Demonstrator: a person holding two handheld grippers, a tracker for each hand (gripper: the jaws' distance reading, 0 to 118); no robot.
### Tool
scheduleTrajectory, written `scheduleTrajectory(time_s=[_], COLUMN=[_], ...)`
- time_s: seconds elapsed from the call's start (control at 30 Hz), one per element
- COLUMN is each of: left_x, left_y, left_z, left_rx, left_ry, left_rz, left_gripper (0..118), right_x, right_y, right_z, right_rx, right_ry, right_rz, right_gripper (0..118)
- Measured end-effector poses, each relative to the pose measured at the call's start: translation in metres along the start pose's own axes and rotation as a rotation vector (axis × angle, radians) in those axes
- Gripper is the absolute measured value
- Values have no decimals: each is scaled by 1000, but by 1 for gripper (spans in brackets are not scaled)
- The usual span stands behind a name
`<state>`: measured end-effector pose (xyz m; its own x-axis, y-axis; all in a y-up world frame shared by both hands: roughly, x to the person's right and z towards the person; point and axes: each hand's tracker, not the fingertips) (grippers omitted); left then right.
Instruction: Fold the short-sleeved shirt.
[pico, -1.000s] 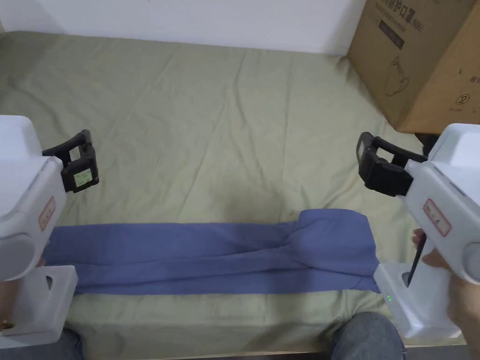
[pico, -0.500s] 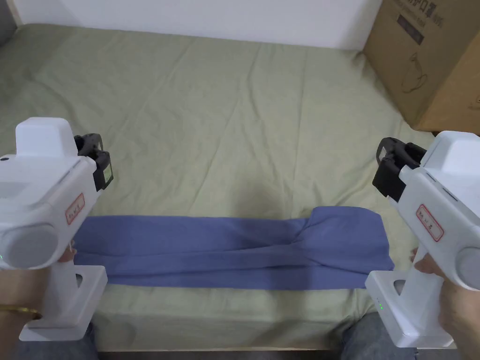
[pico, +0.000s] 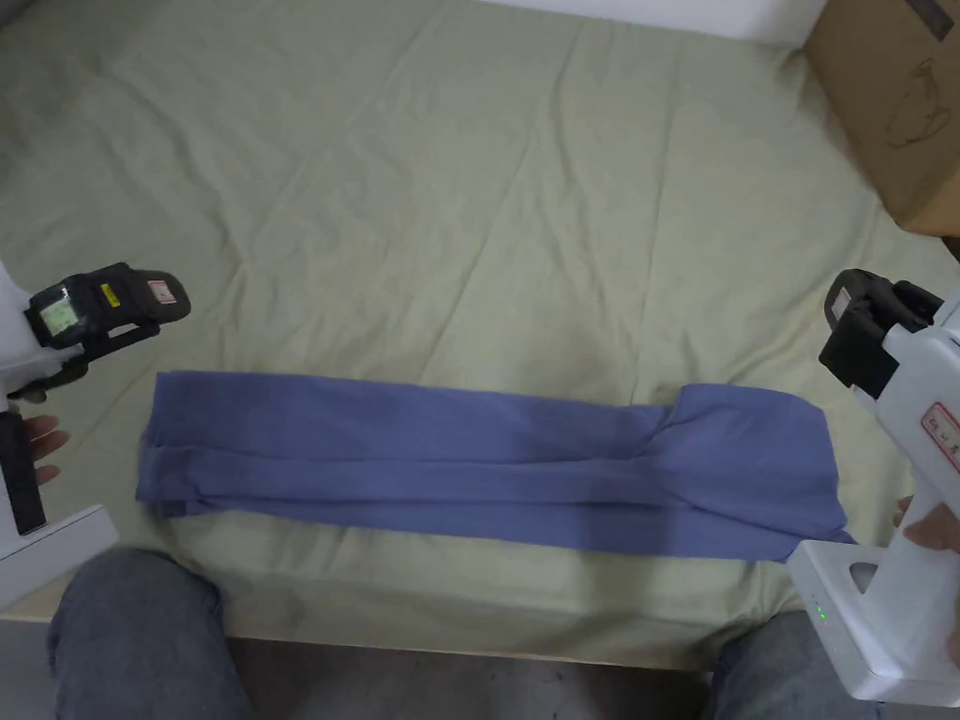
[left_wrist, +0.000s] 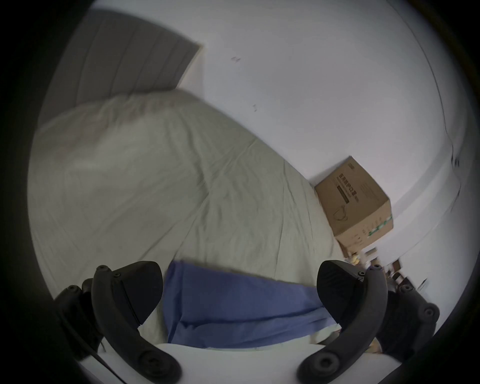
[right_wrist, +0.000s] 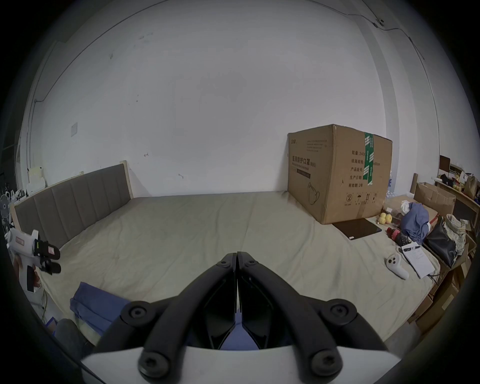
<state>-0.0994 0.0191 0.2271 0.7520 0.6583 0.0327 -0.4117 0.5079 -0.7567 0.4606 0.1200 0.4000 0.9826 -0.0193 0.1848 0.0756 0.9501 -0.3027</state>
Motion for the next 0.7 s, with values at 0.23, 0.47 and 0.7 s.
scheduleTrajectory(time_s=[0.23, 0.47, 0.7], left_x=[-74, -72, -34], left_y=[-33, -45, -57], left_z=[-28, -32, -48], left_rx=[-141, -157, -246], left_ry=[53, 22, -8], left_rz=[144, 201, 158], left_gripper=[118, 113, 73], right_x=[-7, -16, -19], right_y=[-2, -1, -3], right_z=[-10, -15, -16], right_rx=[-36, -52, -64], right_ry=[-4, 7, 11], right_rz=[10, 37, 30], right_gripper=[0, 0, 0])
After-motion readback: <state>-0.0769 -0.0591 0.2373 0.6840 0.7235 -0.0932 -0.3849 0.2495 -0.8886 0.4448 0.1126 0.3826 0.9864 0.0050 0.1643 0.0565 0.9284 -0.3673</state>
